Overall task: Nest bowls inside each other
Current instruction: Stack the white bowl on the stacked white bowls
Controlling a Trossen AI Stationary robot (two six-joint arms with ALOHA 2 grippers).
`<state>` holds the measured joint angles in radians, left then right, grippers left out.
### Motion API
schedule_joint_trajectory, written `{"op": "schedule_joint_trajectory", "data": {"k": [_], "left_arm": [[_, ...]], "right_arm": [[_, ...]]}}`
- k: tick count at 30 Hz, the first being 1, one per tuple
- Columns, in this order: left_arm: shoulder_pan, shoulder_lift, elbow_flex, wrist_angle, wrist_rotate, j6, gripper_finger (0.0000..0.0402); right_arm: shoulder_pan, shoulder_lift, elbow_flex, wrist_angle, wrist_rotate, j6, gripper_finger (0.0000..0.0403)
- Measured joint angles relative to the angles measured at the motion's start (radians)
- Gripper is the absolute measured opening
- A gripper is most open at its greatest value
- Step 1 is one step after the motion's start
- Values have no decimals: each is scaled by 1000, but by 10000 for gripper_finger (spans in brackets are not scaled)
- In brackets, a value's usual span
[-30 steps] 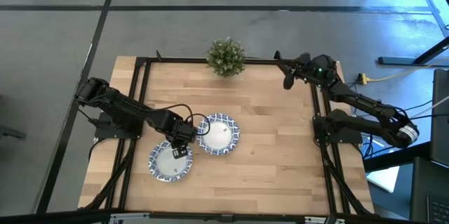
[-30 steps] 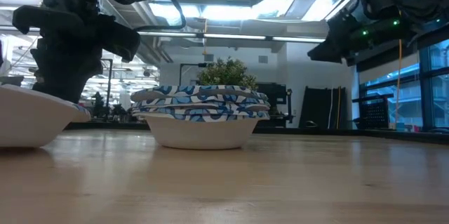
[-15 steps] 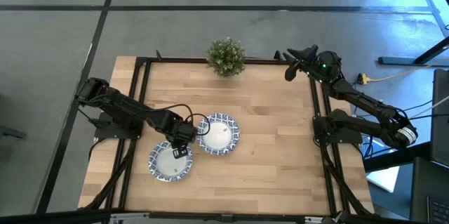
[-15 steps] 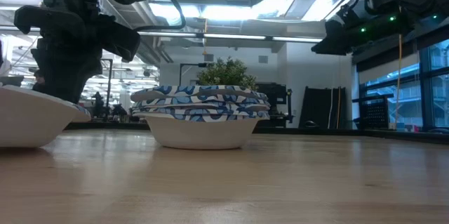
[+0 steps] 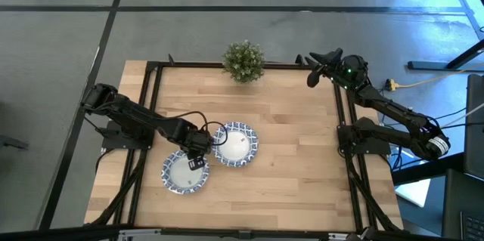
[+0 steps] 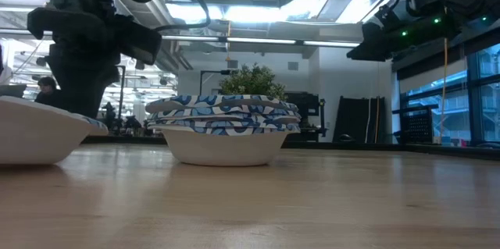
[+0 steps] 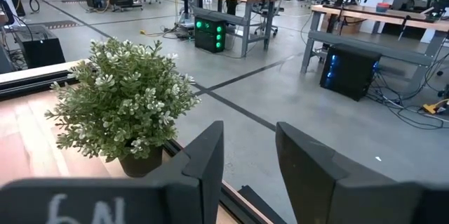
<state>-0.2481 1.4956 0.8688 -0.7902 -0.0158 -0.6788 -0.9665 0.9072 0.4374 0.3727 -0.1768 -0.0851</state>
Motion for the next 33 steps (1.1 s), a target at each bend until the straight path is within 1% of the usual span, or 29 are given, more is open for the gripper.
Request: {"op": "schedule_joint_trajectory", "data": {"k": [4, 8, 17, 19, 23, 28, 33], "left_arm": [[0, 0, 0, 1, -2, 0, 85], [0, 0, 0, 17, -27, 0, 85], [-4, 0, 0, 55, -17, 4, 85], [-3, -2, 0, 80, -18, 5, 85], [-1, -4, 0, 183, -23, 5, 85], [6, -5, 0, 268, -68, 30, 85], [32, -5, 0, 328, -101, 60, 102]], "right_arm": [[0, 0, 0, 0, 0, 1, 132], [0, 0, 0, 0, 0, 2, 132], [0, 0, 0, 0, 0, 1, 132], [0, 0, 0, 0, 0, 1, 132], [0, 0, 0, 0, 0, 1, 132], [0, 0, 0, 0, 0, 1, 132], [0, 0, 0, 0, 0, 2, 132]]}}
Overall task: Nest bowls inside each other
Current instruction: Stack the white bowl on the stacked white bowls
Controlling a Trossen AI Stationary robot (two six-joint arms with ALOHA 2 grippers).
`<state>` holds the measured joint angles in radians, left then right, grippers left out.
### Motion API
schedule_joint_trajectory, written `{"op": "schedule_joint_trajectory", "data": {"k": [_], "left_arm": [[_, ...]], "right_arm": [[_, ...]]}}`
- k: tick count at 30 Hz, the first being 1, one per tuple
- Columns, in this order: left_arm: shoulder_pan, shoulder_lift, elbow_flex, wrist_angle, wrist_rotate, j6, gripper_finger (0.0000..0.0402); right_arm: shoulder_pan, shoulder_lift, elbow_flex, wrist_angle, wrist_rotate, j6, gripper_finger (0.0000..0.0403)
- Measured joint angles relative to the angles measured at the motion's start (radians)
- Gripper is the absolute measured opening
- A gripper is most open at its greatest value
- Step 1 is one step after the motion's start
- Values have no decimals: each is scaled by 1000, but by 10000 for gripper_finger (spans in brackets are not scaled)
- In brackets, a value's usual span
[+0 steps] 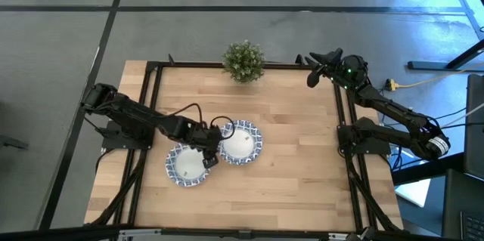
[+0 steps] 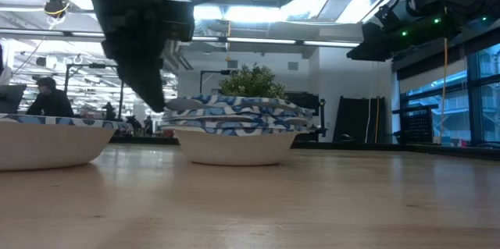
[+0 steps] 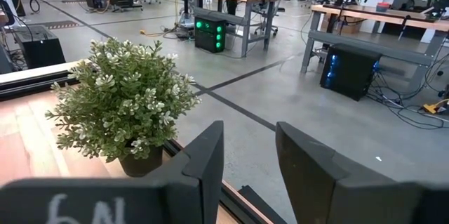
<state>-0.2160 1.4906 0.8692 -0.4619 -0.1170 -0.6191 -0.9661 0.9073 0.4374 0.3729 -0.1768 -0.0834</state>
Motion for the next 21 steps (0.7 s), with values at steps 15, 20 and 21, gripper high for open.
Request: {"op": "schedule_joint_trajectory", "data": {"k": [15, 20, 21], "left_arm": [[108, -94, 0, -76, -30, 12, 136], [147, -134, 0, -76, -103, 3, 136], [157, -144, 0, -75, -109, 6, 136]], "right_arm": [[0, 0, 0, 0, 0, -2, 132], [0, 0, 0, -3, 0, -1, 132], [0, 0, 0, -3, 0, -2, 132]]}}
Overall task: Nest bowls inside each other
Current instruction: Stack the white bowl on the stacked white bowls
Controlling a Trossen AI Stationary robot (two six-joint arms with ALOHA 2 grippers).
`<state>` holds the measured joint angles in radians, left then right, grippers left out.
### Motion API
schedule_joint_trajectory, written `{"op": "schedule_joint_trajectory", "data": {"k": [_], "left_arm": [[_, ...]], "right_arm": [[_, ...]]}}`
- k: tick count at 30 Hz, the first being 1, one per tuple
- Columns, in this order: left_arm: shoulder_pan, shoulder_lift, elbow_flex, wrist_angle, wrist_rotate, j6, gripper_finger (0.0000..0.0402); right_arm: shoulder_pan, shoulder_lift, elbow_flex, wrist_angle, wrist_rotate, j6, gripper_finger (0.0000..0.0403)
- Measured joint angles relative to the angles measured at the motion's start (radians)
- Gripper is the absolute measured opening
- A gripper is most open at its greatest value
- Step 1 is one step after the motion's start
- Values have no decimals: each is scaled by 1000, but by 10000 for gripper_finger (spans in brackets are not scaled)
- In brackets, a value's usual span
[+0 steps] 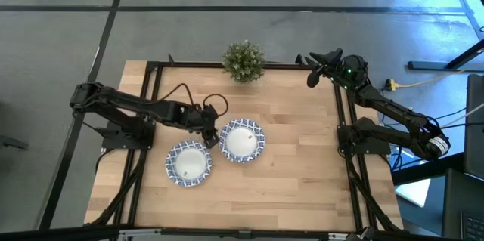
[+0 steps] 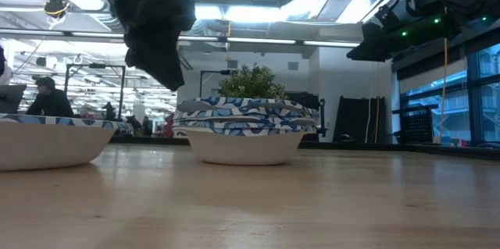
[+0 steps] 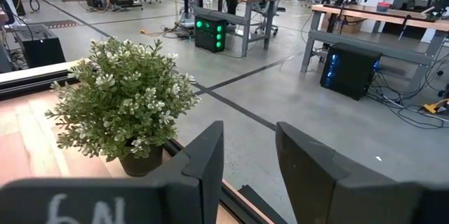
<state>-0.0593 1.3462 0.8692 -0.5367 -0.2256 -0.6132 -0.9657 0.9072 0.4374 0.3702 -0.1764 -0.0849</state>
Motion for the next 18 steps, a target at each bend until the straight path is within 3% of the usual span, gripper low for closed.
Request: {"op": "schedule_joint_trajectory", "data": {"k": [18], "left_arm": [[93, -80, 0, 35, -53, 149, 134]], "right_arm": [[0, 0, 0, -1, 0, 0, 132]]}}
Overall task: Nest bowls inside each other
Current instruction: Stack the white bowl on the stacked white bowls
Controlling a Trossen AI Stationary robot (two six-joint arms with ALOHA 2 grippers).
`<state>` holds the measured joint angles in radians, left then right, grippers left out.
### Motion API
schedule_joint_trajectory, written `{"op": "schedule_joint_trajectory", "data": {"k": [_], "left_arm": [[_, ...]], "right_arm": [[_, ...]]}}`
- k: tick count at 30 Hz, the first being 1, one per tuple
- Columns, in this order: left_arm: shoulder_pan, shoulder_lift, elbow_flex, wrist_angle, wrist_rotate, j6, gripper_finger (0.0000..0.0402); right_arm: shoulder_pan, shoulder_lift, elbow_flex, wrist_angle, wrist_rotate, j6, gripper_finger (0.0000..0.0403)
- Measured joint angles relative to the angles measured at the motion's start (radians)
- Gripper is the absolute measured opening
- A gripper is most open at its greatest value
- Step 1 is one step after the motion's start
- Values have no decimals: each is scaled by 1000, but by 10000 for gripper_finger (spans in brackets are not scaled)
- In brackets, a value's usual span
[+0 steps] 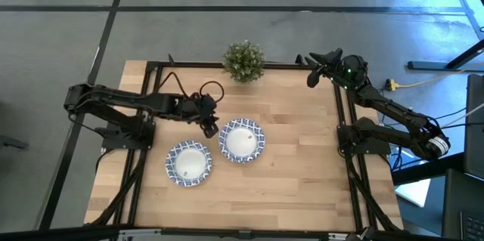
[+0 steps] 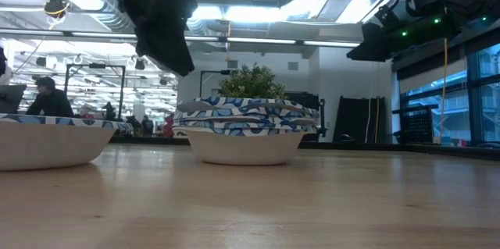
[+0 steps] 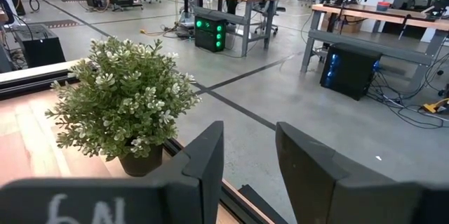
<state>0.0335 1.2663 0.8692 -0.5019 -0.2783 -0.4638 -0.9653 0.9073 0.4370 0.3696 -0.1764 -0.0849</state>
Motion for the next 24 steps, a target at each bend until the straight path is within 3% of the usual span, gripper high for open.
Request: {"op": "schedule_joint_trajectory", "data": {"k": [19, 24], "left_arm": [[12, 0, 0, 5, -1, 4, 132], [35, 1, 0, -86, 116, 4, 132]], "right_arm": [[0, 0, 0, 0, 0, 0, 132], [0, 0, 0, 0, 0, -1, 132]]}}
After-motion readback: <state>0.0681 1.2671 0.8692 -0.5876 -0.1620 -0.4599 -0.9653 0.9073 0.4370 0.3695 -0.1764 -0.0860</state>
